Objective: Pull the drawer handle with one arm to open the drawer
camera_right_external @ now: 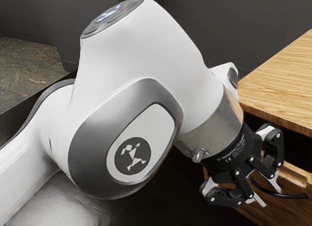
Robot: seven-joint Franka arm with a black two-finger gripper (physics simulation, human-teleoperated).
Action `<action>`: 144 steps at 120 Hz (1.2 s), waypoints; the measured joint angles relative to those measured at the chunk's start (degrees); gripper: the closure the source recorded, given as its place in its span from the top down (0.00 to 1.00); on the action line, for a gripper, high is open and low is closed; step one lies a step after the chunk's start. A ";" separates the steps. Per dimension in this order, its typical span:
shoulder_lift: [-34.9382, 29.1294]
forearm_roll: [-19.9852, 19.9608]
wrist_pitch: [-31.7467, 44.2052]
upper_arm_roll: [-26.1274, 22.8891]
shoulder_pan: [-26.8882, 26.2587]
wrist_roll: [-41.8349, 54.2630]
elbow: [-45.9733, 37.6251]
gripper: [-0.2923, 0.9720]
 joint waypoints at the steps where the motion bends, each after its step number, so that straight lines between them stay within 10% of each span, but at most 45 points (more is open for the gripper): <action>1: -0.05 0.00 0.01 0.19 -0.14 0.00 -0.10 0.31; 144: -2.49 0.88 3.00 8.55 -13.42 -0.10 -9.94 0.31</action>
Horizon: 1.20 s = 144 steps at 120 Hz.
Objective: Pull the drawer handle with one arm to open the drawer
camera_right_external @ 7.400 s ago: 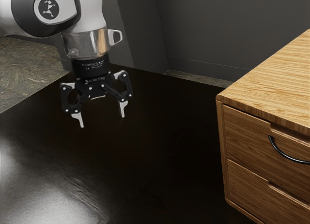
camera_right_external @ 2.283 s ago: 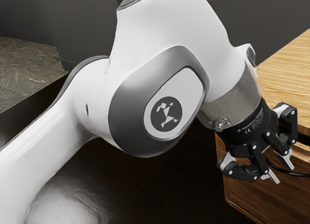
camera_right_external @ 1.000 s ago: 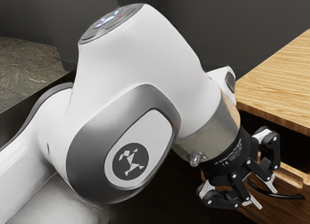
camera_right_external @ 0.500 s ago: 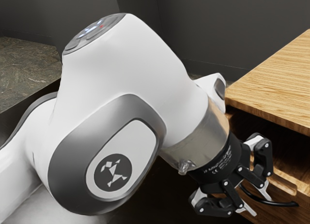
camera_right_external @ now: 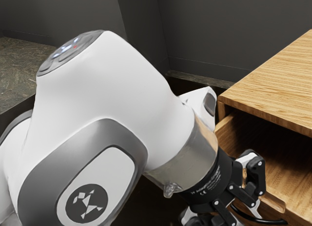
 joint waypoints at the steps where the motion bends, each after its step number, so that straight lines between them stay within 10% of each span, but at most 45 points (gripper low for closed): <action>1: -0.06 0.01 0.01 0.02 -0.06 -0.01 -0.02 0.31; 144: -3.31 2.06 0.17 8.19 -10.82 -0.90 -5.64 0.31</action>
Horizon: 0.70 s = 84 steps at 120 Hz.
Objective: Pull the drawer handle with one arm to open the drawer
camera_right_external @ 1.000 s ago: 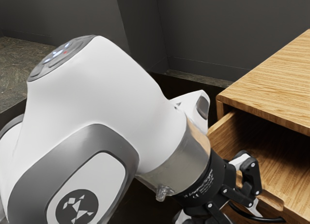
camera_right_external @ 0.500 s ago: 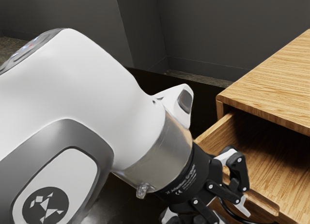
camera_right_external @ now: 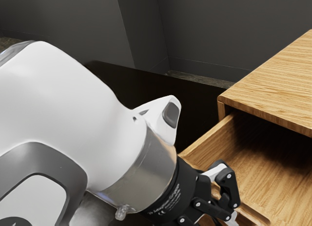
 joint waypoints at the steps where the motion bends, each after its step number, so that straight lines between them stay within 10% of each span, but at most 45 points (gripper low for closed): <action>1: -0.13 0.03 0.00 0.15 -0.18 -0.02 -0.12 0.31; 84: -5.66 0.78 0.52 5.07 -8.35 -1.39 -7.33 0.31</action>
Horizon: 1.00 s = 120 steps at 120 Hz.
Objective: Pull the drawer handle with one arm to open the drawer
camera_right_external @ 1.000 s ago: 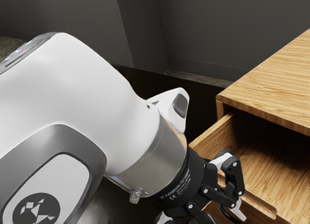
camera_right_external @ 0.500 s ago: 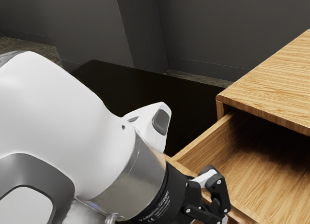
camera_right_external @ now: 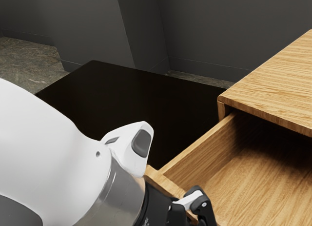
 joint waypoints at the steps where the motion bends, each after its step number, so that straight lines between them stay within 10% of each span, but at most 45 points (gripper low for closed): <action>1: -0.03 0.00 0.01 0.05 -0.09 -0.02 -0.04 0.31; 92: -4.02 6.36 0.16 6.12 -10.38 -3.31 -3.91 0.31; 110: -6.01 10.43 -0.10 14.18 -17.85 -4.69 -3.28 0.34; 120: -0.30 20.78 -1.81 26.87 -31.14 -5.34 2.95 0.48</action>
